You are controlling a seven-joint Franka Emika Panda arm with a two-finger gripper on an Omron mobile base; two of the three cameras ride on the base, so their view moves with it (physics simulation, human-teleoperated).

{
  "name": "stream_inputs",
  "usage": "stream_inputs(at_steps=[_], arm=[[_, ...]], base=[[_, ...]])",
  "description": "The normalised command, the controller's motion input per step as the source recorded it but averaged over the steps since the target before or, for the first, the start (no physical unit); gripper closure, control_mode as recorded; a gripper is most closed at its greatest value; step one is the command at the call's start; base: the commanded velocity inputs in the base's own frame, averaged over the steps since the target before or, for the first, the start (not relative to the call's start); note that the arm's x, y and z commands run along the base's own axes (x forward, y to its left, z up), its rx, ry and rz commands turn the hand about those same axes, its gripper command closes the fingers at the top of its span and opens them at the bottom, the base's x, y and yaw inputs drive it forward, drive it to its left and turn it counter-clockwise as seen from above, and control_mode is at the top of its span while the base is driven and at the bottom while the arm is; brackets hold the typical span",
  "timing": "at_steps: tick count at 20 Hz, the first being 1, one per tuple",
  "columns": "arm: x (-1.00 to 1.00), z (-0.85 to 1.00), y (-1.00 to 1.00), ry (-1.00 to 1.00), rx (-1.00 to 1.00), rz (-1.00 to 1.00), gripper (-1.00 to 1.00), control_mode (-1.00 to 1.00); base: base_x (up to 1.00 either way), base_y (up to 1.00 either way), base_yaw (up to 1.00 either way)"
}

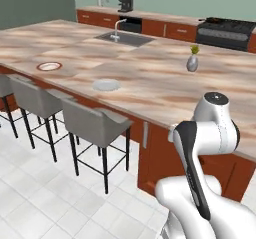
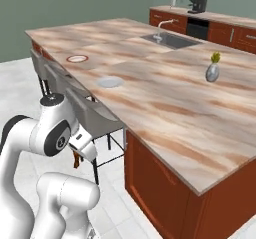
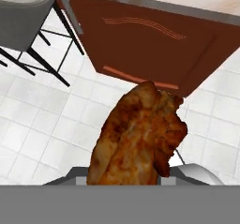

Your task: Take the chicken drumsticks from the pan and place one on each plate on the dining counter.

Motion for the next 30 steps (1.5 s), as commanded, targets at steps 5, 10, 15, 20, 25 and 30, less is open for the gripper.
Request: stream_inputs(at_steps=[5,10,15,20,25,30], arm=[[0.00,0.00,0.00,0.00,0.00,0.00,1.00,1.00],[0.00,0.00,0.00,0.00,0.00,0.00,1.00,1.00],[0.00,0.00,0.00,0.00,0.00,0.00,1.00,1.00],[0.00,0.00,0.00,0.00,0.00,0.00,1.00,1.00],[0.00,0.00,0.00,0.00,0.00,0.00,1.00,1.00],[0.00,0.00,0.00,0.00,0.00,0.00,1.00,1.00]], base=[[0.56,1.00,-0.30],[0.51,0.98,-0.27],[0.47,0.78,-0.27],[0.39,0.61,-0.27],[0.40,0.34,-0.30],[0.43,0.21,-0.32]])
